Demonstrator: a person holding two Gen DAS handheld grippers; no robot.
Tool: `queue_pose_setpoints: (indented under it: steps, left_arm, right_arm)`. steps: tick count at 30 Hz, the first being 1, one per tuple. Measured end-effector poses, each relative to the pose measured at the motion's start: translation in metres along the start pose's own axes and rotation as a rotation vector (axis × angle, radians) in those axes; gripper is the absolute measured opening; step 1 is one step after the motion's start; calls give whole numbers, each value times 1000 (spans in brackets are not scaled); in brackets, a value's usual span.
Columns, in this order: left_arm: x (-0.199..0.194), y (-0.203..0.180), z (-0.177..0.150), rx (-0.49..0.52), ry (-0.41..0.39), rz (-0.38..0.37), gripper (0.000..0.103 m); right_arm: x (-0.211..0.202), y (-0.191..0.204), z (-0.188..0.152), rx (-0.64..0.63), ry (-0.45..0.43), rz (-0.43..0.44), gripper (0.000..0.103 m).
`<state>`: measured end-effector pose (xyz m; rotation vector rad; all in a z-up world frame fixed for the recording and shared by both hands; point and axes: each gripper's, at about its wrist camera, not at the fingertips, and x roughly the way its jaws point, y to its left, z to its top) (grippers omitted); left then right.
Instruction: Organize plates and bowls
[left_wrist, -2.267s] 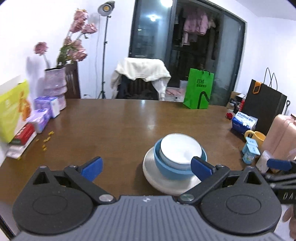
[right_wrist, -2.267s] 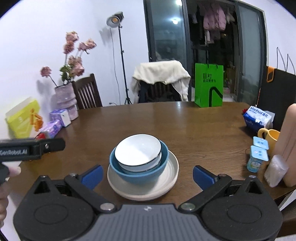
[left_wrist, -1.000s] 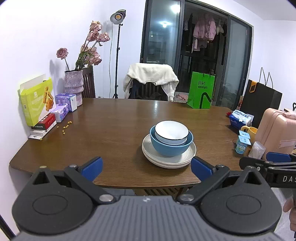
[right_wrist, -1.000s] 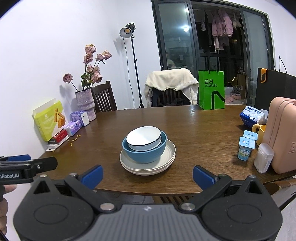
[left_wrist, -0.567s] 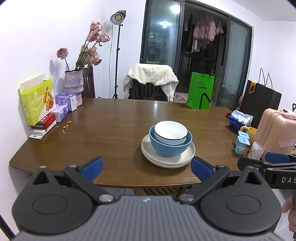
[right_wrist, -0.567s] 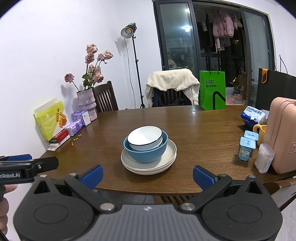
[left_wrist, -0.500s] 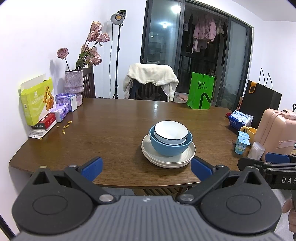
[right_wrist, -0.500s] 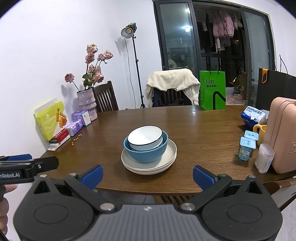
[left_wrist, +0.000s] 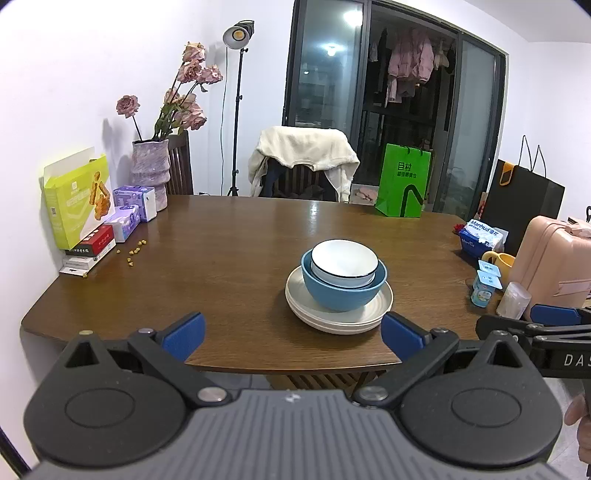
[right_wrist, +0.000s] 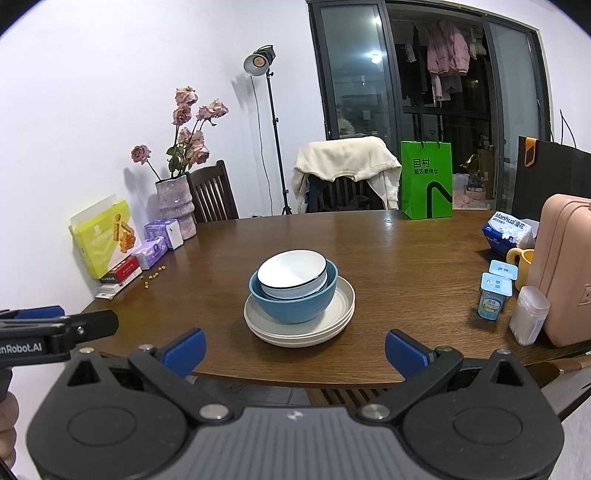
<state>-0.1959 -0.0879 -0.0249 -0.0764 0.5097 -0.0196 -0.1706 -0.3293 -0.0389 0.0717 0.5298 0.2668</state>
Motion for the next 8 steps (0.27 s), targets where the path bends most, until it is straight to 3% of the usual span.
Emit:
queue_pose_setpoints:
  steps: [8]
  left_arm:
    - [2,1,0,-5,12,0,103]
  right_arm:
    - [2,0,0,0,1,3,103]
